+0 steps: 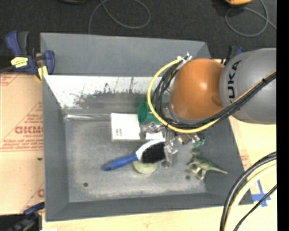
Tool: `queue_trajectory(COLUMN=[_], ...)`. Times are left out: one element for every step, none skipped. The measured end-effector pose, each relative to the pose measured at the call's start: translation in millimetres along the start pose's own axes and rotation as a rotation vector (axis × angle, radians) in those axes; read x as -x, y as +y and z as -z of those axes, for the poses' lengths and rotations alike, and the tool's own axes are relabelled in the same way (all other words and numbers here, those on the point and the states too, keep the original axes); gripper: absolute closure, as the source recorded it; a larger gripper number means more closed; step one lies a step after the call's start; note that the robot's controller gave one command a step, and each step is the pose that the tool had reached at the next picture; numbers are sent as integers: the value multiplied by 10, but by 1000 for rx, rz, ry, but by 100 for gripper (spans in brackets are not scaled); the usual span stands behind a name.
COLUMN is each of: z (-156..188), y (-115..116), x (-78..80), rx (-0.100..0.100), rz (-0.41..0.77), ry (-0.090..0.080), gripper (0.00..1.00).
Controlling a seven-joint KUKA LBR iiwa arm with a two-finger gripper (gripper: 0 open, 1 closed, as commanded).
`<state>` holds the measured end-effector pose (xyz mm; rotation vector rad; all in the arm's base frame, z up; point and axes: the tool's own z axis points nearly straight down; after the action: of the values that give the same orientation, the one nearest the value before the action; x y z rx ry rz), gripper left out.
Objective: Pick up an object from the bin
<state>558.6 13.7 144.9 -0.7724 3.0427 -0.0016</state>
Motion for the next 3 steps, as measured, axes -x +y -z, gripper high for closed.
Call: queue_trajectory(z=[-655,-867,-851], y=[54,21,17], x=[169,225,224], rx=[-1,-1,-1], rz=[205,223,225], ry=[-1,-2,-2], gripper=[0,100,100])
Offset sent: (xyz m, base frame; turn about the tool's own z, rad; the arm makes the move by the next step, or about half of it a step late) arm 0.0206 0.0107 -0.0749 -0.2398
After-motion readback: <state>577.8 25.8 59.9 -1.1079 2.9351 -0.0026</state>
